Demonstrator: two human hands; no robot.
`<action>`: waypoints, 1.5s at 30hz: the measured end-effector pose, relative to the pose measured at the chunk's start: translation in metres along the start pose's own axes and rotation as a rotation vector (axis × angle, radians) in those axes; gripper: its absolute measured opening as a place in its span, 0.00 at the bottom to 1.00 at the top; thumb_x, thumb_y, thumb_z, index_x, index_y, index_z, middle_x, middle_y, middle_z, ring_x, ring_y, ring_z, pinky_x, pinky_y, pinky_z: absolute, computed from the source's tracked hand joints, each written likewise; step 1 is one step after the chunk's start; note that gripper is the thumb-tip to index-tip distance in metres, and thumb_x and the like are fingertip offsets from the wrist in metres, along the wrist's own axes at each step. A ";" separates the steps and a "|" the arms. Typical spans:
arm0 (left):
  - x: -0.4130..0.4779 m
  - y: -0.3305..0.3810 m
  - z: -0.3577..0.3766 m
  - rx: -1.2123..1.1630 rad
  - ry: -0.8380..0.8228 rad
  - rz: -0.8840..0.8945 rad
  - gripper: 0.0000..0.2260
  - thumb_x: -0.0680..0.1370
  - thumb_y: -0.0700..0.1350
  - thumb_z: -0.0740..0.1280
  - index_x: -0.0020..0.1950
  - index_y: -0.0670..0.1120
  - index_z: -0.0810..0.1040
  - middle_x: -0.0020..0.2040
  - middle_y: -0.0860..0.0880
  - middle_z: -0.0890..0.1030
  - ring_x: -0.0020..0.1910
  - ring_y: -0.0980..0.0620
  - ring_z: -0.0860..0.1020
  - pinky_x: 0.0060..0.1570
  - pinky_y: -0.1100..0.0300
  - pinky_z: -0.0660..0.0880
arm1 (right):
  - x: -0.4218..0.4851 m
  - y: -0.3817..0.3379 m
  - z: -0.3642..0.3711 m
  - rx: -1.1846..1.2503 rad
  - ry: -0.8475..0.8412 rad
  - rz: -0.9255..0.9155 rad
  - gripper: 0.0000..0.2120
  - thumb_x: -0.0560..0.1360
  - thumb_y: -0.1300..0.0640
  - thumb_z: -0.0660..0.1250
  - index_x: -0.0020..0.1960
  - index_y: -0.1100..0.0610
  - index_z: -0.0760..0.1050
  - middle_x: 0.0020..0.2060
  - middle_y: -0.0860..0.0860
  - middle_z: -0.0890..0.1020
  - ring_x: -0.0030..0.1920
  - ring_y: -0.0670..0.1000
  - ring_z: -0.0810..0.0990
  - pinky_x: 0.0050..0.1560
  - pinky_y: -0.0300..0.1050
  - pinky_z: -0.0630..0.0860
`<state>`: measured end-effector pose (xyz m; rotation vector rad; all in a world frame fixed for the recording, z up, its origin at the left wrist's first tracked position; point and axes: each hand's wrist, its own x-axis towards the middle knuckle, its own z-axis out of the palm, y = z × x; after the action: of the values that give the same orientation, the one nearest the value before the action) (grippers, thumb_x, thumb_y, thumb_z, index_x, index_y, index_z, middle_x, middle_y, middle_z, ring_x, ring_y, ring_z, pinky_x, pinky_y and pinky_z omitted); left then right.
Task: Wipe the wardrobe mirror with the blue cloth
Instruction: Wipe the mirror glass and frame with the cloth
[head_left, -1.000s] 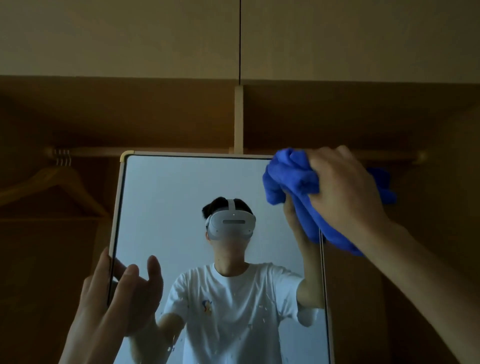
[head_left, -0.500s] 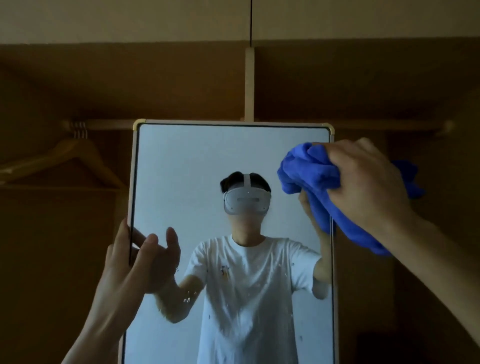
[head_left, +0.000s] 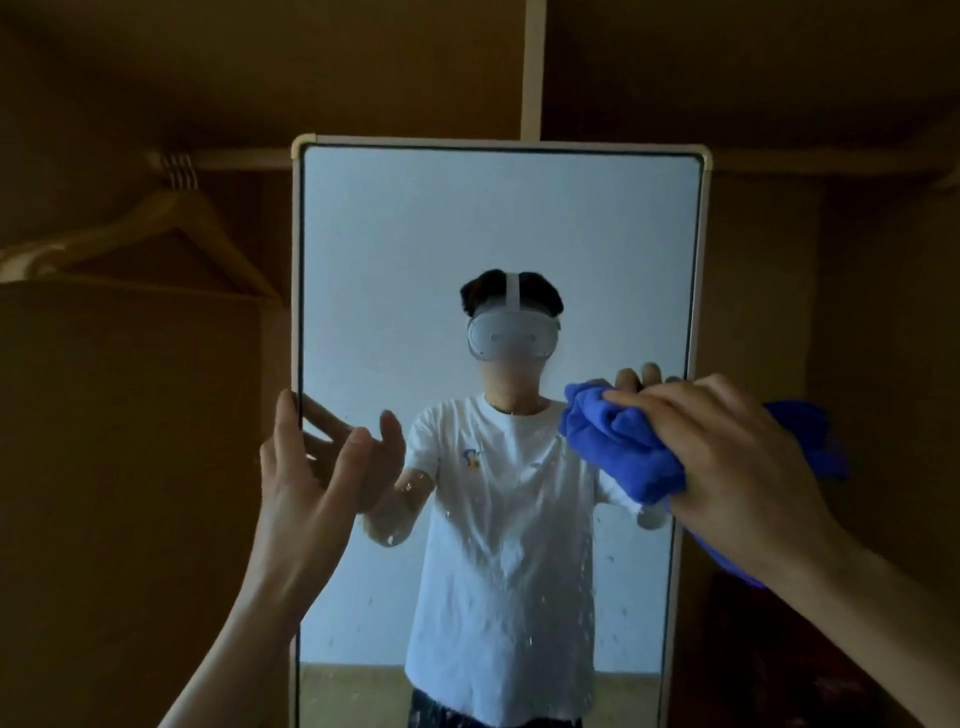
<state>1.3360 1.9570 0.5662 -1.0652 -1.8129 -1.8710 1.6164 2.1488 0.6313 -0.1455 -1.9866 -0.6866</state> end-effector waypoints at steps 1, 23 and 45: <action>-0.003 0.002 0.002 0.026 0.000 -0.001 0.45 0.70 0.78 0.59 0.81 0.65 0.45 0.78 0.54 0.59 0.66 0.51 0.69 0.62 0.45 0.73 | 0.008 0.002 -0.003 0.028 0.004 -0.036 0.12 0.77 0.64 0.69 0.59 0.54 0.78 0.44 0.48 0.80 0.45 0.54 0.77 0.50 0.54 0.74; -0.025 0.002 -0.002 0.067 0.025 -0.045 0.40 0.77 0.68 0.63 0.83 0.60 0.47 0.82 0.47 0.56 0.70 0.42 0.72 0.61 0.42 0.74 | 0.024 0.006 -0.005 -0.019 -0.138 0.068 0.10 0.78 0.62 0.65 0.57 0.53 0.75 0.45 0.44 0.73 0.49 0.55 0.77 0.55 0.49 0.70; -0.061 -0.029 -0.001 0.100 0.015 -0.098 0.39 0.79 0.65 0.65 0.83 0.59 0.47 0.82 0.48 0.56 0.64 0.53 0.69 0.56 0.51 0.72 | -0.002 -0.017 0.007 0.051 -0.116 0.129 0.15 0.74 0.64 0.64 0.60 0.53 0.74 0.47 0.46 0.74 0.51 0.57 0.77 0.55 0.54 0.73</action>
<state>1.3569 1.9437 0.5033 -0.9418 -1.9604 -1.8163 1.6054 2.1384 0.6201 -0.2856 -2.0831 -0.5551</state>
